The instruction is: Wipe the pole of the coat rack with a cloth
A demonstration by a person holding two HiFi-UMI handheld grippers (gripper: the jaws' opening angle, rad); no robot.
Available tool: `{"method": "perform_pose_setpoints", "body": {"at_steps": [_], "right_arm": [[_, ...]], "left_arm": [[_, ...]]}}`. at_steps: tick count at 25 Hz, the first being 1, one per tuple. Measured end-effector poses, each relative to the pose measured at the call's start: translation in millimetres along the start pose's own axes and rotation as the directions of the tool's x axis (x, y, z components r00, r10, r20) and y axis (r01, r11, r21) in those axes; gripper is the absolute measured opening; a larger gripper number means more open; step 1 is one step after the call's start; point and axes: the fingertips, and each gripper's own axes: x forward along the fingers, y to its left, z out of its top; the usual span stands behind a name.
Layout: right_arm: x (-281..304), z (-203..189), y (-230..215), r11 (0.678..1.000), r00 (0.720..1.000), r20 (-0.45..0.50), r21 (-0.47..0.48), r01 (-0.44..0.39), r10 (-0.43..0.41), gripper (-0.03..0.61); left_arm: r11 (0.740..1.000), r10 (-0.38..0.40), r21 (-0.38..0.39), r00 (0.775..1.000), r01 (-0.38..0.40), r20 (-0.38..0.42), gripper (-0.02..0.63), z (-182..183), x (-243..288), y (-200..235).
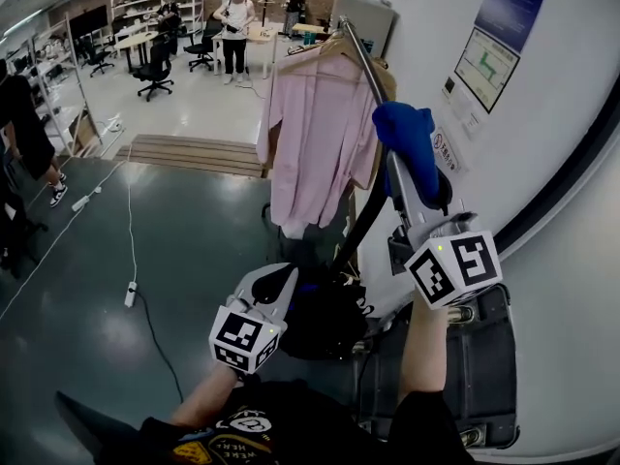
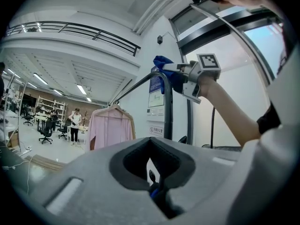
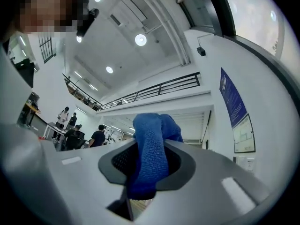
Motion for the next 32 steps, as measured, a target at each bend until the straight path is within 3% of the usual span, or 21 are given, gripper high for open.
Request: {"method": "perform_pose_setpoints", "body": {"at_steps": [5, 10, 13, 15, 20, 27, 32], "right_arm": [[-46, -42, 40, 0.999, 0.999, -0.021, -0.039, -0.029, 0.028, 0.086], [-78, -131, 81, 0.988, 0.989, -0.125, -0.127, -0.09, 0.074, 0.086], [-91, -170, 89, 0.993, 0.982, -0.169, -0.075, -0.093, 0.079, 0.085], [-93, -176, 87, 0.997, 0.983, -0.166, -0.013, -0.08, 0.076, 0.083], [-87, -164, 86, 0.995, 0.98, -0.182, -0.054, -0.089, 0.078, 0.083], [-54, -51, 44, 0.999, 0.998, 0.054, -0.038, -0.024, 0.026, 0.083], [-14, -3, 5, 1.0, 0.997, 0.073, -0.017, 0.009, -0.008, 0.086]], "left_arm": [[1.0, 0.005, -0.01, 1.0, -0.005, -0.012, 0.005, -5, -2, 2], [1.0, -0.002, -0.011, 1.0, 0.002, -0.011, 0.005, -5, -2, 0], [1.0, -0.014, -0.012, 1.0, 0.014, -0.018, 0.005, -8, -1, -4], [1.0, -0.019, -0.014, 1.0, 0.019, -0.023, 0.005, -9, 0, -7], [1.0, -0.018, -0.015, 1.0, 0.018, -0.017, 0.005, -7, -2, -11], [1.0, 0.0, -0.029, 1.0, 0.0, 0.007, 0.005, 1, -11, -8], [1.0, 0.013, -0.007, 0.999, -0.013, 0.041, 0.005, 16, -14, -5]]}}
